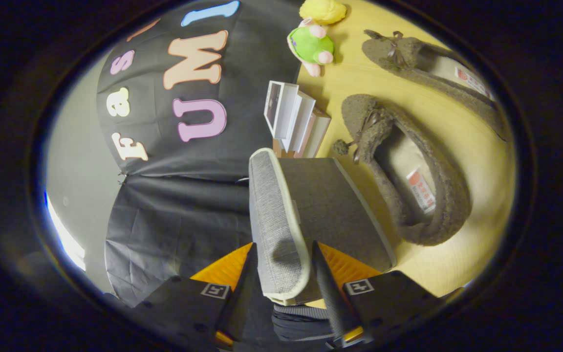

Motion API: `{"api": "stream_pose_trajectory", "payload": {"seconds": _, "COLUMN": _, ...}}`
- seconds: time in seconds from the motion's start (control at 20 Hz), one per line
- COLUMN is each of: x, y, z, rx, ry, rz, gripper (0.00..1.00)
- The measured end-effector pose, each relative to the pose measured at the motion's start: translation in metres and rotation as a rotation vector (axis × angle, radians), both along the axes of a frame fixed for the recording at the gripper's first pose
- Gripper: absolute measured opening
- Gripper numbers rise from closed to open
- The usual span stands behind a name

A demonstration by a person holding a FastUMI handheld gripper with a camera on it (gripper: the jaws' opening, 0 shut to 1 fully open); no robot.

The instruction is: Open the storage box then place both shoes into the box .Put the left shoe in first, then the right shoe, with the right side of both shoes facing outward in a uniform manner.

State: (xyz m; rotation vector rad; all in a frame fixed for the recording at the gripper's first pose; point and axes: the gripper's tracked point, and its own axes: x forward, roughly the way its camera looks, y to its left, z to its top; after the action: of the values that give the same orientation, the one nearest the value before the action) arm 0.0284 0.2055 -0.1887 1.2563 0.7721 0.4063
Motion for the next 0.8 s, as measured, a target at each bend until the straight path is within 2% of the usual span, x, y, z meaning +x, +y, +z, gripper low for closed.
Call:
{"api": "stream_pose_trajectory", "payload": {"seconds": 0.2, "x": 0.009, "y": -0.007, "z": 0.01, "rx": -0.065, "ry": -0.051, "rz": -0.024, "gripper": 0.11}}
{"api": "stream_pose_trajectory", "payload": {"seconds": 0.4, "x": 0.003, "y": 0.002, "z": 0.043, "rx": -0.128, "ry": -0.139, "rz": -0.008, "gripper": 0.11}}
{"api": "stream_pose_trajectory", "payload": {"seconds": 0.55, "x": -0.002, "y": 0.019, "z": 0.091, "rx": -0.164, "ry": -0.256, "rz": 0.019, "gripper": 0.11}}
{"api": "stream_pose_trajectory", "payload": {"seconds": 0.8, "x": -0.004, "y": 0.078, "z": 0.163, "rx": -0.239, "ry": -0.436, "rz": 0.122, "gripper": 0.13}}
